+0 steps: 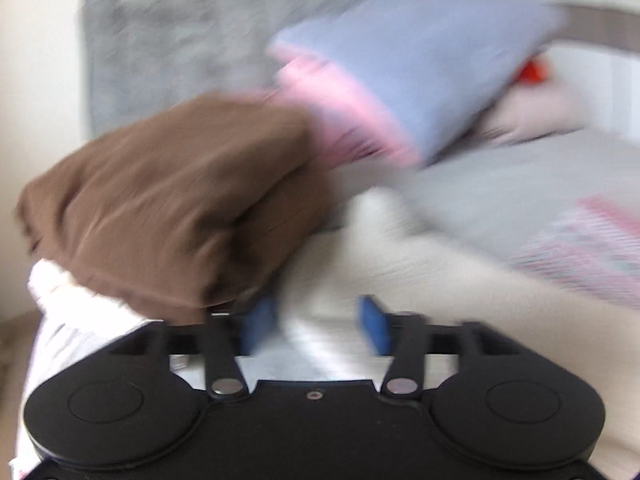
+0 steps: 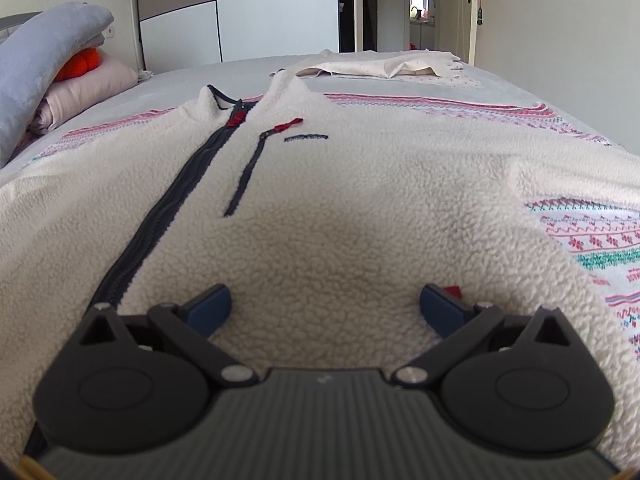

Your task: Fold large clothes

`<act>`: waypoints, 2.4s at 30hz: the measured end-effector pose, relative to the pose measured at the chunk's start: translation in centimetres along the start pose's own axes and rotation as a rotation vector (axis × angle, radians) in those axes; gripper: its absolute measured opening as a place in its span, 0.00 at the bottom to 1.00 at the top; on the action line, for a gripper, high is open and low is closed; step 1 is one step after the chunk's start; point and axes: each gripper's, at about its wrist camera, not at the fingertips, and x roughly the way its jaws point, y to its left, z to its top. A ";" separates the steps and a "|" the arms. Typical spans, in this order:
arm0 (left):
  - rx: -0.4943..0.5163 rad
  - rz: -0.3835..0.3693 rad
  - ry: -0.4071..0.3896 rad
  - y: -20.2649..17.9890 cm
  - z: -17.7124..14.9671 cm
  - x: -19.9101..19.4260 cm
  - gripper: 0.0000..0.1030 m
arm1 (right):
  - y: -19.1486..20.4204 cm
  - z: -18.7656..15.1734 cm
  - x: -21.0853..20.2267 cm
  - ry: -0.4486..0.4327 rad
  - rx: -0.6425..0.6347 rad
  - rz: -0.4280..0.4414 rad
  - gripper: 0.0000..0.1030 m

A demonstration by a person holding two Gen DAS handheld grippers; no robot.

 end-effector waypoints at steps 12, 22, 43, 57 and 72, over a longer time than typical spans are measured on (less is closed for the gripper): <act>0.303 -0.445 0.070 -7.7 -7.1 -5.4 0.92 | -0.2 0.0 -0.5 0.014 -0.011 0.014 1.00; 0.408 -0.466 -0.002 -3.4 -5.5 -14.2 0.93 | -3.3 -1.0 -4.1 0.084 -0.031 0.002 1.00; 0.446 -1.004 0.169 -0.7 -12.8 -34.1 0.99 | -17.3 -5.6 -15.9 0.116 0.313 0.026 1.00; 0.352 -1.014 0.210 -4.1 -8.2 -37.1 1.00 | -17.5 4.0 -18.2 0.006 0.453 0.014 1.00; 0.289 -0.851 0.108 -9.9 -10.6 -28.4 1.00 | -27.0 7.8 -5.2 0.096 0.653 -0.036 1.00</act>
